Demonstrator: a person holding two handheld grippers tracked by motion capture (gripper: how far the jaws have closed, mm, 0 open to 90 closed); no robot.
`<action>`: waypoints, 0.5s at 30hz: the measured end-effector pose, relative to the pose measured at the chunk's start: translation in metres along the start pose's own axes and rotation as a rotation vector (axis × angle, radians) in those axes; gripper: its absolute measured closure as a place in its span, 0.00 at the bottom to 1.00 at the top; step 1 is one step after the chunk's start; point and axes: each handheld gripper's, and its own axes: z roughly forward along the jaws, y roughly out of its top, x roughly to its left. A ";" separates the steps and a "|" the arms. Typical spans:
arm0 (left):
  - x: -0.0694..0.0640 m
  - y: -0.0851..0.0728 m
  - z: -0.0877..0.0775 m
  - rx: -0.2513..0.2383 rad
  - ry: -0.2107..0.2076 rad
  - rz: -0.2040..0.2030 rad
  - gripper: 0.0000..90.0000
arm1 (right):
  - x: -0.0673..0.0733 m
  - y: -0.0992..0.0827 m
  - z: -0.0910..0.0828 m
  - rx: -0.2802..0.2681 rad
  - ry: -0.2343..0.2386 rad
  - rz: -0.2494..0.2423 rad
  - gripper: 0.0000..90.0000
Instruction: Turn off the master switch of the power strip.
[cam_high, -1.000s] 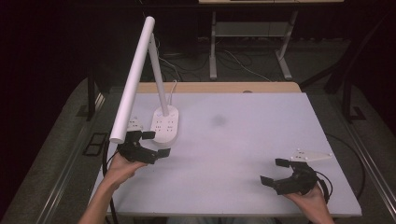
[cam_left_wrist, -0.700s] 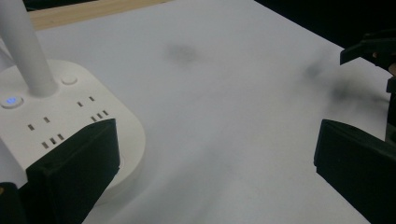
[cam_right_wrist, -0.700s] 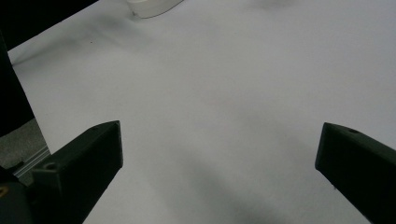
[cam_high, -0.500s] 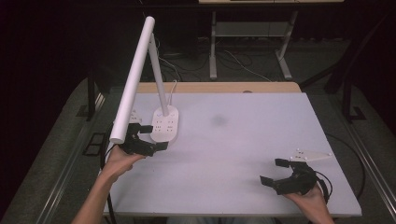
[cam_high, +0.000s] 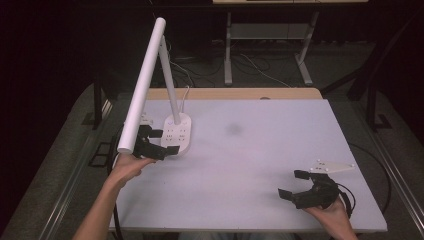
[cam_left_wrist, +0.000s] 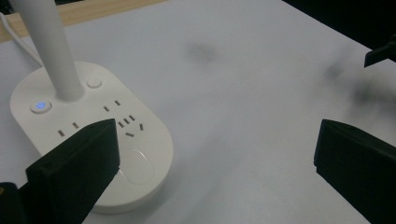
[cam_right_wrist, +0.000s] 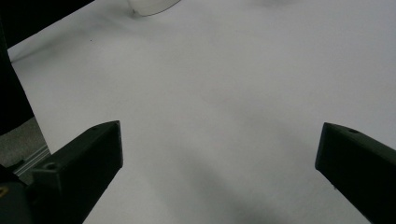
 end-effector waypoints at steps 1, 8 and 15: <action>0.001 0.000 0.001 -0.002 0.001 -0.006 0.00 | 0.000 0.000 0.000 0.001 0.000 0.001 0.00; 0.010 0.004 0.005 0.007 0.013 -0.008 0.00 | 0.000 -0.001 -0.001 0.002 -0.003 0.008 0.00; 0.016 0.010 0.004 0.006 0.032 -0.008 0.00 | -0.001 -0.001 -0.001 0.001 -0.007 0.003 0.00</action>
